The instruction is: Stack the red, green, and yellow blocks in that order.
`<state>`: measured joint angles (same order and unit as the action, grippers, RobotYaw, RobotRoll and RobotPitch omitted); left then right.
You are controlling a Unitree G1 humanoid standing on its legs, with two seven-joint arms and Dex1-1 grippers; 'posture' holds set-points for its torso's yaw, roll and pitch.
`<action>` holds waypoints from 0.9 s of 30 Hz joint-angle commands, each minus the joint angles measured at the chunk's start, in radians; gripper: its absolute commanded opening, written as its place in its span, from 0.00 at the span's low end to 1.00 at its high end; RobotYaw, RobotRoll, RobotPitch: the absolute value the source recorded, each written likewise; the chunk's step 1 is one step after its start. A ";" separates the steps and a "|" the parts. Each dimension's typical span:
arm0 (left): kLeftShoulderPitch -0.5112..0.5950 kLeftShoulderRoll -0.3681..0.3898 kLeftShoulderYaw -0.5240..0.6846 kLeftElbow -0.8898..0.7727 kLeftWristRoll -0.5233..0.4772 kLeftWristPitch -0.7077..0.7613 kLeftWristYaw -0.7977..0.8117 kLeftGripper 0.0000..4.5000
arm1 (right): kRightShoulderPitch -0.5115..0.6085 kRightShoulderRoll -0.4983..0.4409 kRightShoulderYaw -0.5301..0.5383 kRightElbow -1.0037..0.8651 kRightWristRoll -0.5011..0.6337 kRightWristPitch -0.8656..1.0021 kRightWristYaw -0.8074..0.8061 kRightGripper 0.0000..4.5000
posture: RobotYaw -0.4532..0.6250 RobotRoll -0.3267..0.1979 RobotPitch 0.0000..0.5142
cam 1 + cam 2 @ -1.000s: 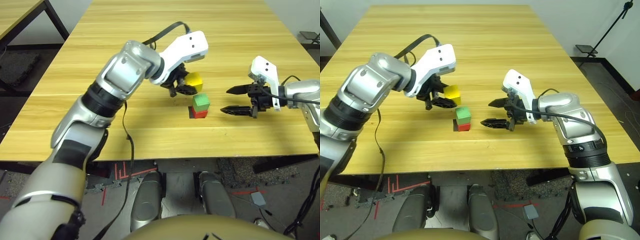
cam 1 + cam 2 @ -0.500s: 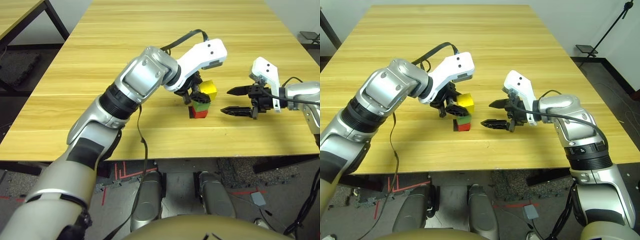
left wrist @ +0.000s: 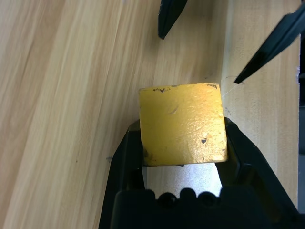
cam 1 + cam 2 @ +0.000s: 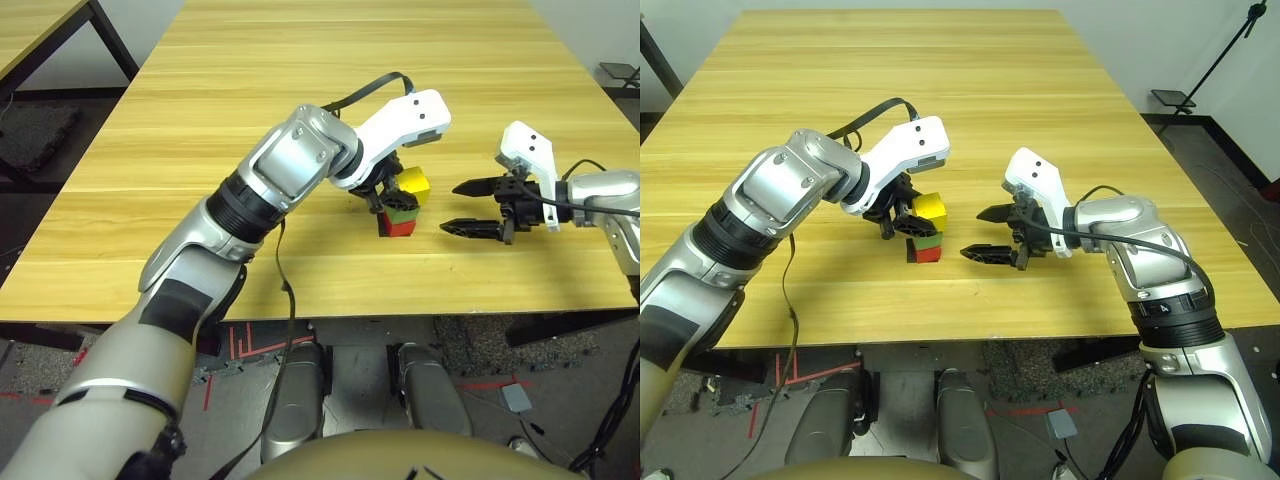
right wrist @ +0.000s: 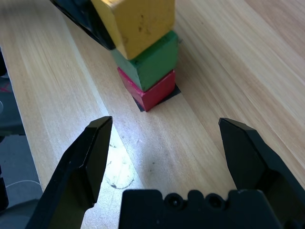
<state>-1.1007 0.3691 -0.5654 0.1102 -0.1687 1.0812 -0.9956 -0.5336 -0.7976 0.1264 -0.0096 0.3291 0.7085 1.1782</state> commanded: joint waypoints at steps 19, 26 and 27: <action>0.017 -0.016 0.495 -0.397 -0.148 0.446 0.190 0.99 | 0.027 -0.028 -0.181 0.113 0.078 -0.026 -0.030 1.00 | 0.57 0.64 0.16; 0.330 -0.117 0.864 -0.534 0.043 0.134 0.609 0.99 | 0.017 0.081 -0.436 0.380 0.064 -0.182 -0.359 1.00 | 0.58 0.53 0.17; 0.406 -0.118 0.884 -0.529 0.069 0.015 0.650 0.99 | 0.002 0.107 -0.473 0.439 0.060 -0.249 -0.415 1.00 | 0.58 0.53 0.17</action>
<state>-0.7708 0.2530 0.2814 -0.4211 -0.1532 1.2485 -0.4214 -0.5162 -0.7110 -0.2809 0.3400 0.4047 0.5545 0.8535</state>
